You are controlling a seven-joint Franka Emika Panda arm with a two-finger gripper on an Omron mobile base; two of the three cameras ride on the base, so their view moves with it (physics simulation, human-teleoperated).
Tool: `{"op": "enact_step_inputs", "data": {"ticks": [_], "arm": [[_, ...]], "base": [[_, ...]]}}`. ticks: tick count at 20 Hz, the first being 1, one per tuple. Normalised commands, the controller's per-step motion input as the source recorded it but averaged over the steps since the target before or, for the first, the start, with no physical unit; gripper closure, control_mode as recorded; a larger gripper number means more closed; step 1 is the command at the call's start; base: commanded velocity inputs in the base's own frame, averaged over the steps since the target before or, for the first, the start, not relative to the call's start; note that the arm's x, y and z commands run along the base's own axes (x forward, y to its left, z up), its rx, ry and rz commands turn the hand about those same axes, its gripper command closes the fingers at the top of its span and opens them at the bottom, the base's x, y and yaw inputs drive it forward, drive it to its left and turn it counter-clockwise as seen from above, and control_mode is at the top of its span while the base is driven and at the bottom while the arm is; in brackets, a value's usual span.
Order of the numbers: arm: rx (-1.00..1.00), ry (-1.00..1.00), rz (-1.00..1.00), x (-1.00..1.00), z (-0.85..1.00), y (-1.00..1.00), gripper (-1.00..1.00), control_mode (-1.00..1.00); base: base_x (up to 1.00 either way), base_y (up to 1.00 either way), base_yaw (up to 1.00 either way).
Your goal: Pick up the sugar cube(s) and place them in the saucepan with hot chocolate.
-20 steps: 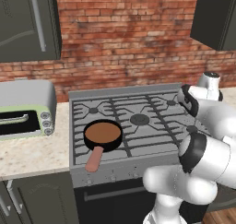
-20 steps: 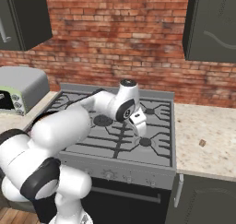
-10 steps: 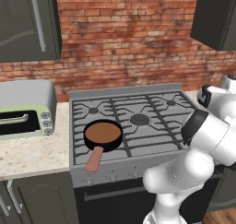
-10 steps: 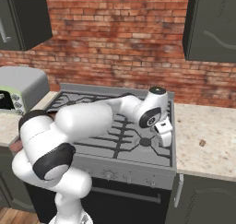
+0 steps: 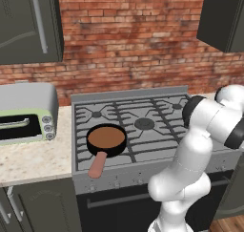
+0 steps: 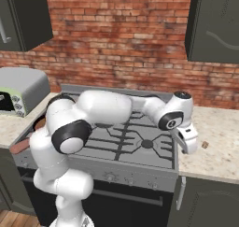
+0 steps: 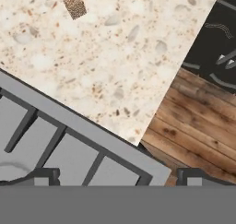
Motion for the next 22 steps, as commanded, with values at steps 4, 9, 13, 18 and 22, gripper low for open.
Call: {"op": "enact_step_inputs", "data": {"ticks": [4, 9, 13, 18, 22], "arm": [[0.0, 0.01, 0.09, 0.04, -0.01, 0.0, -1.0, -1.0], [0.0, -0.02, 0.15, 0.31, -0.1, -0.14, -1.0, -1.0], [0.0, 0.0, 0.06, 0.29, -0.13, -0.42, -1.0, -1.0], [0.03, -0.04, 0.07, 0.41, -0.13, -0.46, -1.0, -1.0], [0.05, -0.03, 0.04, 0.42, -0.04, -0.64, -1.0, -1.0]], "base": [[0.0, 0.0, 0.0], [0.0, 0.0, 0.0], [0.0, 0.0, 0.0], [0.0, 0.0, 0.0], [0.0, 0.0, 0.0]]}}
